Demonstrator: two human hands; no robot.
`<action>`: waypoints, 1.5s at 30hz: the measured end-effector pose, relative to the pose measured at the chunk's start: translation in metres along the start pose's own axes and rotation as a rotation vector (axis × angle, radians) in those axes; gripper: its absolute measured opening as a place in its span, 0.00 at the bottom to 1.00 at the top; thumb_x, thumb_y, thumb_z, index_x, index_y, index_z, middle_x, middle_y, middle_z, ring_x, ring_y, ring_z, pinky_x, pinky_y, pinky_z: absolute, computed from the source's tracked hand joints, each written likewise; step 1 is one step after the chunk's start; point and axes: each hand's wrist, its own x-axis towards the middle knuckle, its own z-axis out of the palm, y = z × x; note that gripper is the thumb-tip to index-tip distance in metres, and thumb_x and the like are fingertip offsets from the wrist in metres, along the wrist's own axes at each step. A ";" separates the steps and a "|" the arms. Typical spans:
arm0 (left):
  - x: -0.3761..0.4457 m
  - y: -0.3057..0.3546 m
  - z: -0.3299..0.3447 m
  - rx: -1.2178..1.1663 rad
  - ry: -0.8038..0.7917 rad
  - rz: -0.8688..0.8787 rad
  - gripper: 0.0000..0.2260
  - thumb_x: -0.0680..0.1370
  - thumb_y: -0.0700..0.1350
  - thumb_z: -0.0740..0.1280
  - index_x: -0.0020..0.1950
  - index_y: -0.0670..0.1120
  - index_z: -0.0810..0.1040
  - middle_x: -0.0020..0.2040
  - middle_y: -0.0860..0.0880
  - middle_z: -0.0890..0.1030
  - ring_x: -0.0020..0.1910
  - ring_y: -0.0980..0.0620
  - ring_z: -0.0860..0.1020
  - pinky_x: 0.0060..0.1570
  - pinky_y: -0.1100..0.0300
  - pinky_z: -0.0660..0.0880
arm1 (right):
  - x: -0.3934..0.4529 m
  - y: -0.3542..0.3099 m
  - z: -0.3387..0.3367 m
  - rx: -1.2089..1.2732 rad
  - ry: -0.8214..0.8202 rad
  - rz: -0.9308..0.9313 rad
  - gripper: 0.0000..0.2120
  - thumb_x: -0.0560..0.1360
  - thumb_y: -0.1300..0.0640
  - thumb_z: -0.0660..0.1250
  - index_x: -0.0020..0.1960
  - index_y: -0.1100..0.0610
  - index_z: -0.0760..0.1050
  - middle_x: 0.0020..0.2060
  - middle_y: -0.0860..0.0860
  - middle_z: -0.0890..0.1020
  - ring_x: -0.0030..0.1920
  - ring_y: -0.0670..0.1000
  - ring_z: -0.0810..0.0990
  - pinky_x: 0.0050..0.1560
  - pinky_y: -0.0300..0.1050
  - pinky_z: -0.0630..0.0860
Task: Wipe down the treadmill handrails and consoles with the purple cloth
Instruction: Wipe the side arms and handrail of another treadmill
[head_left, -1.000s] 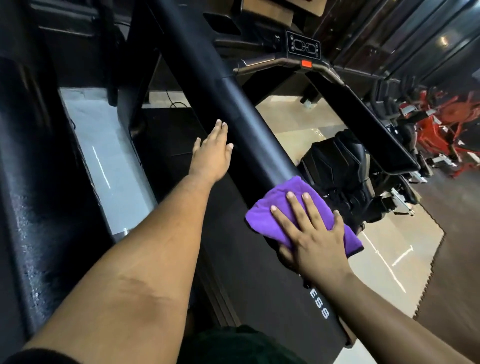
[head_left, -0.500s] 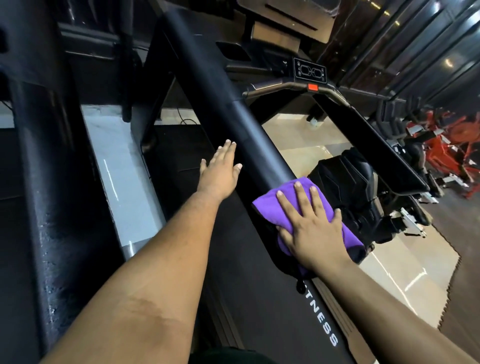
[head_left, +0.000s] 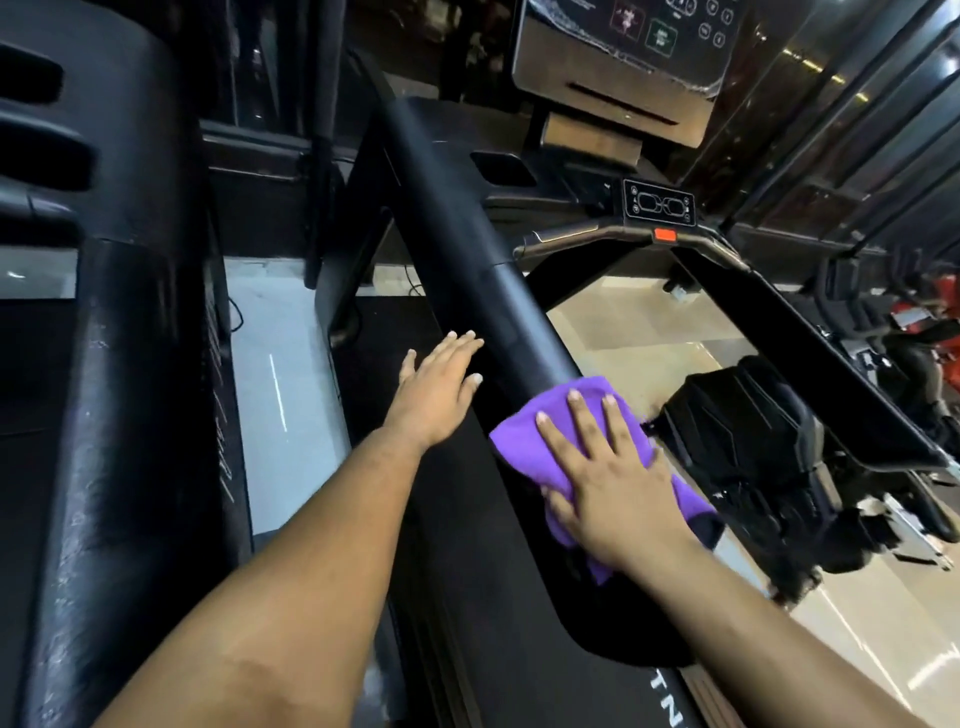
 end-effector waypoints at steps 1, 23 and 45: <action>0.005 -0.002 -0.001 0.008 -0.001 -0.002 0.23 0.85 0.48 0.60 0.81 0.53 0.62 0.83 0.57 0.60 0.82 0.56 0.53 0.79 0.36 0.50 | 0.018 -0.002 -0.005 0.020 0.019 -0.013 0.36 0.81 0.36 0.53 0.81 0.38 0.36 0.82 0.48 0.35 0.81 0.58 0.34 0.70 0.72 0.64; 0.100 -0.049 -0.058 0.356 -0.091 0.045 0.31 0.84 0.40 0.59 0.84 0.58 0.54 0.85 0.53 0.53 0.83 0.52 0.52 0.77 0.34 0.51 | 0.144 -0.066 -0.031 -0.504 -0.054 -0.375 0.32 0.84 0.44 0.53 0.84 0.51 0.49 0.83 0.53 0.40 0.80 0.62 0.31 0.63 0.88 0.42; 0.207 -0.109 -0.096 0.358 -0.131 0.061 0.32 0.84 0.41 0.60 0.84 0.57 0.49 0.85 0.54 0.50 0.83 0.52 0.50 0.77 0.32 0.49 | 0.299 -0.047 -0.089 -0.005 0.056 -0.227 0.34 0.78 0.38 0.59 0.81 0.37 0.50 0.83 0.44 0.41 0.82 0.52 0.36 0.73 0.79 0.49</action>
